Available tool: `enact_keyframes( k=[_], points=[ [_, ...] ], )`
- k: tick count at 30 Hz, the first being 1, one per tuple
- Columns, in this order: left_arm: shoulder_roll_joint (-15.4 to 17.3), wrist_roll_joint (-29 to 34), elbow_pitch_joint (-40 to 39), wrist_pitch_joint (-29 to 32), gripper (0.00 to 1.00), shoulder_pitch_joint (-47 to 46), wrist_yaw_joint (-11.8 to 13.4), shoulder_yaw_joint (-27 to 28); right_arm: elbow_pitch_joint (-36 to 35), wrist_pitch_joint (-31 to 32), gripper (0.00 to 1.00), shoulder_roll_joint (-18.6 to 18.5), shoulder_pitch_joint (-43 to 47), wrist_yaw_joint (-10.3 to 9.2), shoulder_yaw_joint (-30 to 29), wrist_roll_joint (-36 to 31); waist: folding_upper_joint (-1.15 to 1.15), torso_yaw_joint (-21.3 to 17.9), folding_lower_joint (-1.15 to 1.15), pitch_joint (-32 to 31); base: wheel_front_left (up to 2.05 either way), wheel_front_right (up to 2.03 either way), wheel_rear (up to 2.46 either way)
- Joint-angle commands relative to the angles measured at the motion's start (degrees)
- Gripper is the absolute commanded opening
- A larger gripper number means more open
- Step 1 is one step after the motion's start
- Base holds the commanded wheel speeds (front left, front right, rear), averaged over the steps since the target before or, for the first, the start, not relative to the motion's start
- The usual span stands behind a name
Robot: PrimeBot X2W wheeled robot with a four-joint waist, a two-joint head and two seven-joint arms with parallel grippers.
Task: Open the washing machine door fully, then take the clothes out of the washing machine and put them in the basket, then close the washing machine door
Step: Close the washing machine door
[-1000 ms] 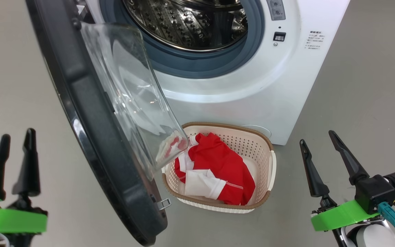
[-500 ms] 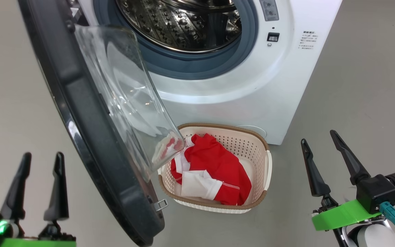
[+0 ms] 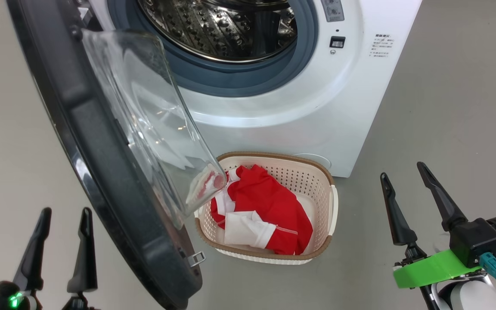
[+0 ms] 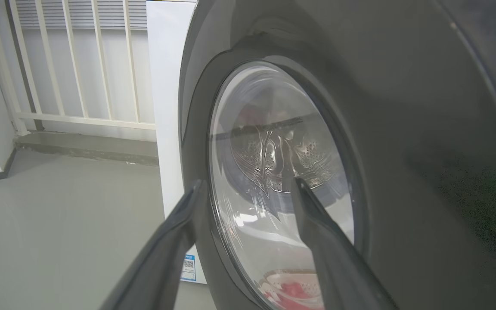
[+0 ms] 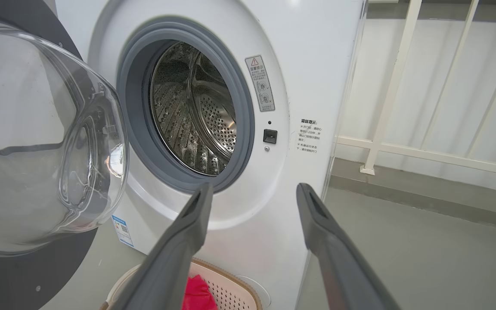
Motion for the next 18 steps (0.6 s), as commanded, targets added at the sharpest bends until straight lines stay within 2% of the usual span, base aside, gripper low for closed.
enact_keyframes(
  k=[1,18],
  points=[
    [0.75,0.45,-1.11,-0.55,1.00,-0.14,0.33,2.22,-1.53,-0.35,1.00,-0.38,-1.79,0.20,1.18,0.83,0.00,0.01,0.00,-0.05,0.00,0.00,0.00],
    [1.12,2.13,-0.70,-0.81,1.00,-0.61,-0.06,1.90,-1.47,-0.35,1.00,-0.38,-1.61,0.20,1.07,0.88,0.00,0.35,0.00,-0.16,0.00,0.00,0.00]
  ],
)
